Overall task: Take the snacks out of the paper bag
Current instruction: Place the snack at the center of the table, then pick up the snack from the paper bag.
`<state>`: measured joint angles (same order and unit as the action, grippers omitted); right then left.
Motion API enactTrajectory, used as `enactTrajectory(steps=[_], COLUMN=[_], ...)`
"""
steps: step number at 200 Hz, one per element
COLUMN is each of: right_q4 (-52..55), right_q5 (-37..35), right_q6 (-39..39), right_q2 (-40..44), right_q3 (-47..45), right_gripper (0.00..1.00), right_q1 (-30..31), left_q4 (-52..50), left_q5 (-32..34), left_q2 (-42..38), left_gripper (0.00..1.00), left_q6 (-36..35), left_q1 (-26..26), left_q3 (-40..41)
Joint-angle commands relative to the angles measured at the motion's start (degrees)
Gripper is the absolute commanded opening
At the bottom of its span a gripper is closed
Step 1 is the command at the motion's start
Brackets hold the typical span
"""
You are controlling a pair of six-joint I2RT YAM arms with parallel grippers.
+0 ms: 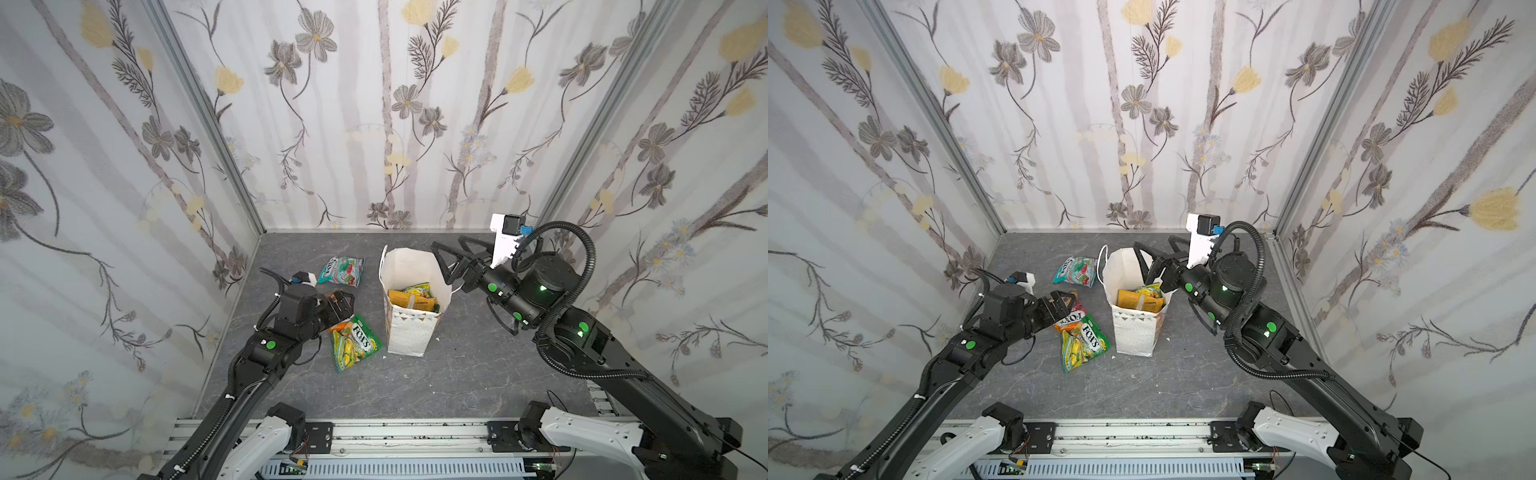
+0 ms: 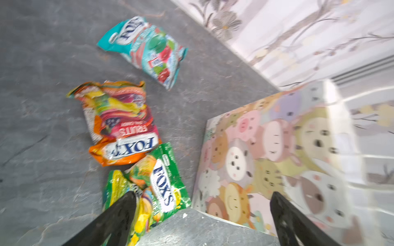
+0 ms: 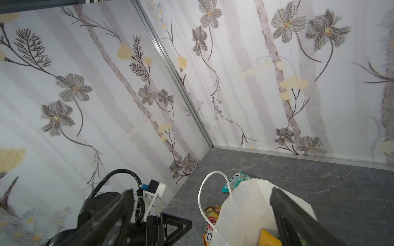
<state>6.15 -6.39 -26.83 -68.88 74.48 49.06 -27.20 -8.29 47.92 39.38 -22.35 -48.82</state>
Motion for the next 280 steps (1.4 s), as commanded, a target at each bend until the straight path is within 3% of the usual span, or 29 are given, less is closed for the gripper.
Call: enactTrajectory(steps=[1, 53, 129, 194, 280], right_q4=[5.93, 18.54, 26.43, 31.96, 35.46], right_q5=[2.94, 8.06, 9.22, 9.55, 9.69], right_q6=[0.76, -0.29, 0.01, 2.09, 4.22], right_q2=[-3.49, -13.81, -23.92, -32.73, -42.22], right_q3=[3.52, 12.69, 15.64, 18.34, 19.49], right_gripper=[0.99, 0.95, 0.83, 0.78, 0.79], right_q1=[0.03, -0.92, -3.35, -3.35, -3.18], left_q4=[1.37, -4.14, -16.85, -19.07, -19.83], left_q5=[-7.24, -12.17, -5.75, -1.24, 1.95], left_q2=[-0.43, 0.34, 5.46, 7.16, 7.48], left_gripper=[0.99, 1.0, 1.0, 1.0, 1.0], left_q6=[-4.95, -13.49, -25.48, -28.24, -28.89], left_q1=[-0.06, -3.02, -15.76, -22.13, -23.28], left_q3=[-4.43, -15.68, -29.27, -32.5, -32.31])
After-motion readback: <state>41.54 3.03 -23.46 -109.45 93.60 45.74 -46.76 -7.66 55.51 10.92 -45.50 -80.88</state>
